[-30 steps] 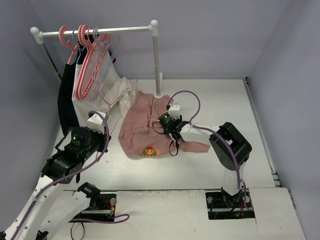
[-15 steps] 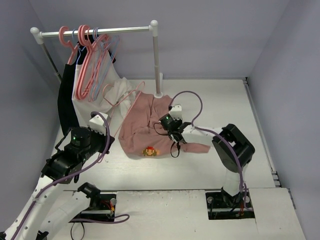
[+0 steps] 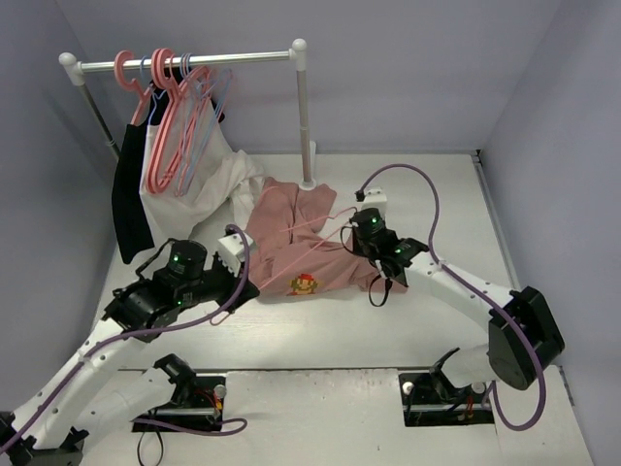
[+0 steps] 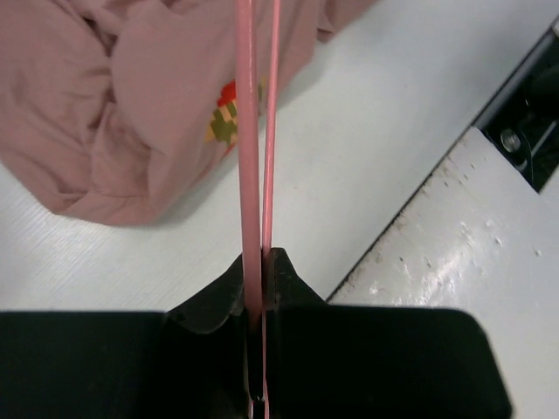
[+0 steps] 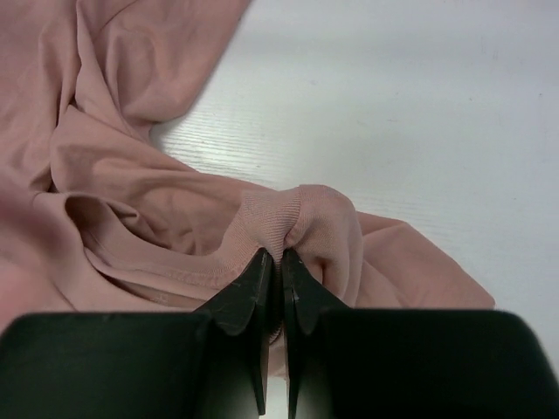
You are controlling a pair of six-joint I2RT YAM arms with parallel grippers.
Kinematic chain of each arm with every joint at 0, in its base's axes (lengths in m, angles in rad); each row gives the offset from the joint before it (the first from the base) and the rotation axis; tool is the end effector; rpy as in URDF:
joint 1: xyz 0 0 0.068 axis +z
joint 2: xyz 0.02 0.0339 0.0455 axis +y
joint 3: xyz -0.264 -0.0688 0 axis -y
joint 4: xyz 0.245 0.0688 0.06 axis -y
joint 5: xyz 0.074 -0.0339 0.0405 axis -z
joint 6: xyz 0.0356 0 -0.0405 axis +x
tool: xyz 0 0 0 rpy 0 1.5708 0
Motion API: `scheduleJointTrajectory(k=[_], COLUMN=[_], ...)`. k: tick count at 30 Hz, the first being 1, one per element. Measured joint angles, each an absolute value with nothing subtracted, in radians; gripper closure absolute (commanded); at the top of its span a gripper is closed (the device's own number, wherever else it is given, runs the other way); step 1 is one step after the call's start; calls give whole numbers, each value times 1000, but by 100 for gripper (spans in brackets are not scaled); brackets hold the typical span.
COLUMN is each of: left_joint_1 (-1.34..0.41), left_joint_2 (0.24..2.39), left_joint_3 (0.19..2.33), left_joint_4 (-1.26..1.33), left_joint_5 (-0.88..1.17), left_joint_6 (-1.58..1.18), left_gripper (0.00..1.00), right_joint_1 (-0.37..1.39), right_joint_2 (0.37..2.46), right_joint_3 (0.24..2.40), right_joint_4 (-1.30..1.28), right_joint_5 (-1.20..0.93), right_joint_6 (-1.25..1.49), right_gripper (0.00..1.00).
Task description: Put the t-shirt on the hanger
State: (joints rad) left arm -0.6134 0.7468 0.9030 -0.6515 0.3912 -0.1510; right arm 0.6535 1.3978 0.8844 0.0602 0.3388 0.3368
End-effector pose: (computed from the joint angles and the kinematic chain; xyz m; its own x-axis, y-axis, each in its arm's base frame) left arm 0.1173 -0.0992 0.3394 -0.5055 0.1858 -0.8426 0.7388 0.5976 -0.3115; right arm 0.2566 0.1816 0.2584 -0.4392 0.0563 -0.8966 -0.2024 0.9662 0.1598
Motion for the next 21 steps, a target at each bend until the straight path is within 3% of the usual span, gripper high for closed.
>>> scheduleJointTrajectory(k=[4, 17, 21], left_joint_1=[-688, -706, -707], left_joint_2=[795, 808, 845], left_joint_3=[903, 903, 903], left_joint_4=[-652, -658, -659], left_joint_5=[406, 287, 289], left_joint_6=[-147, -146, -146], left_gripper=[100, 100, 100], right_joint_1=[598, 541, 538], right_joint_2=[1347, 1381, 1393], right_joint_3=[854, 833, 805], right_joint_4=[51, 47, 46], right_joint_5=[276, 180, 175], right_joint_6=[293, 252, 256], right_gripper=[92, 100, 91])
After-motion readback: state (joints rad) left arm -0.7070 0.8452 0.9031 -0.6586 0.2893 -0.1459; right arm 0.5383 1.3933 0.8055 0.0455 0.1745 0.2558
